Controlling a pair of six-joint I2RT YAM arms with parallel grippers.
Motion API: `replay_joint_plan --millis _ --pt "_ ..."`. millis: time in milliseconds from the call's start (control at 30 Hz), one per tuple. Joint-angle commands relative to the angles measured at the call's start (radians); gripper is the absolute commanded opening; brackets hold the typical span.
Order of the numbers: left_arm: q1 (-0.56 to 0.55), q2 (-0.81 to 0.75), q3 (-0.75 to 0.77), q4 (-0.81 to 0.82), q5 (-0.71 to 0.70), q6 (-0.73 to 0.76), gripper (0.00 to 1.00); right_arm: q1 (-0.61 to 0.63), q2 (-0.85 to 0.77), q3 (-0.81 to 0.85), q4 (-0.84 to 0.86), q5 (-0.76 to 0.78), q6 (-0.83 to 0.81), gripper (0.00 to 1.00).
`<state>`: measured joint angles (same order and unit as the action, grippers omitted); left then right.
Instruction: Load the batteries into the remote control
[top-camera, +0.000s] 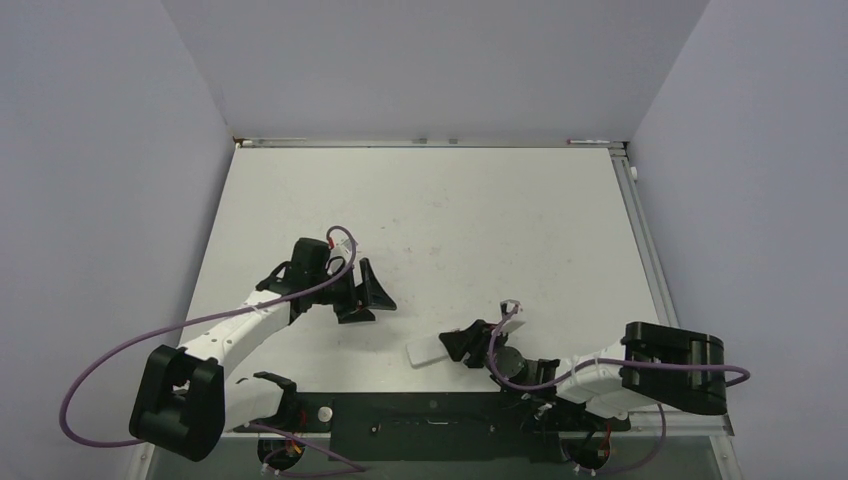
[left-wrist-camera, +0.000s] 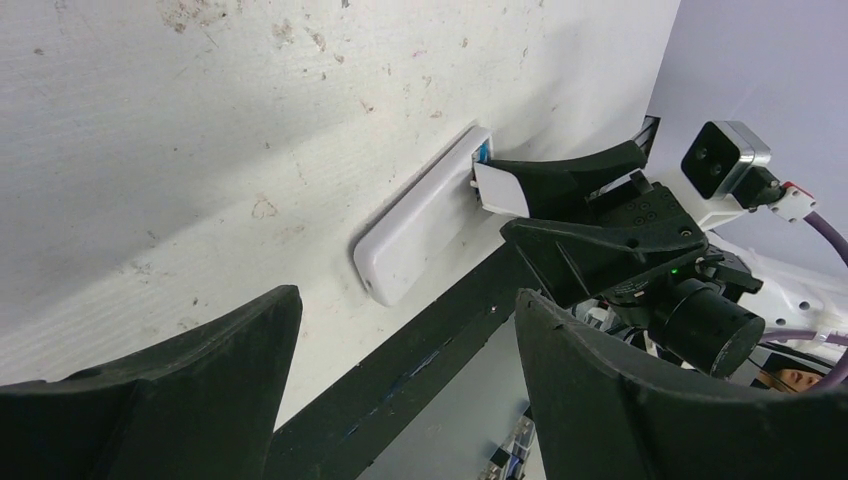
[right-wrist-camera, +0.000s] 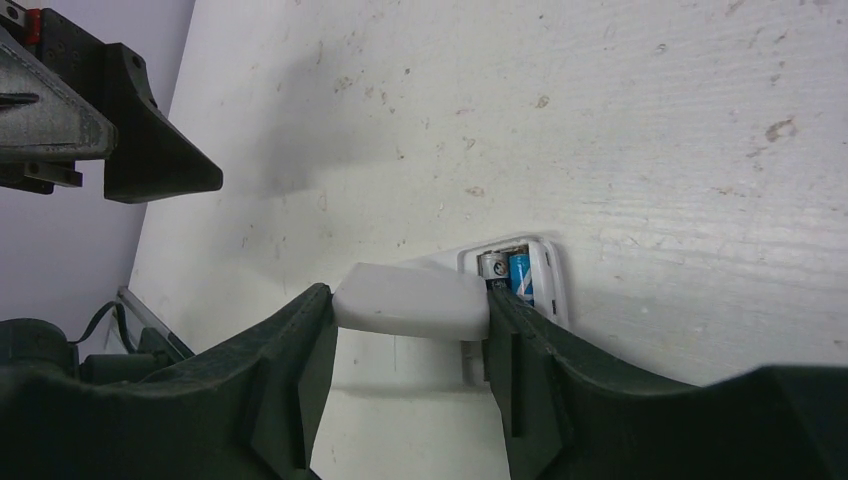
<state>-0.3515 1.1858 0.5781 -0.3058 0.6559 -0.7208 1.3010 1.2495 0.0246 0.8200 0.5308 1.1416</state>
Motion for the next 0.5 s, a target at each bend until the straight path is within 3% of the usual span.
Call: replay_joint_plan --millis 0,167,467 --pt "0.024 -0.035 0.002 0.0 -0.005 0.021 0.75 -0.02 0.115 0.043 0.154 -0.124 -0.02 0.08" --pt "0.049 -0.044 0.016 -0.046 -0.029 0.025 0.75 -0.031 0.167 0.077 0.187 -0.17 -0.039 0.08" --pt "0.044 -0.15 -0.016 -0.144 -0.06 -0.023 0.76 -0.04 0.108 0.131 0.094 -0.202 -0.098 0.08"
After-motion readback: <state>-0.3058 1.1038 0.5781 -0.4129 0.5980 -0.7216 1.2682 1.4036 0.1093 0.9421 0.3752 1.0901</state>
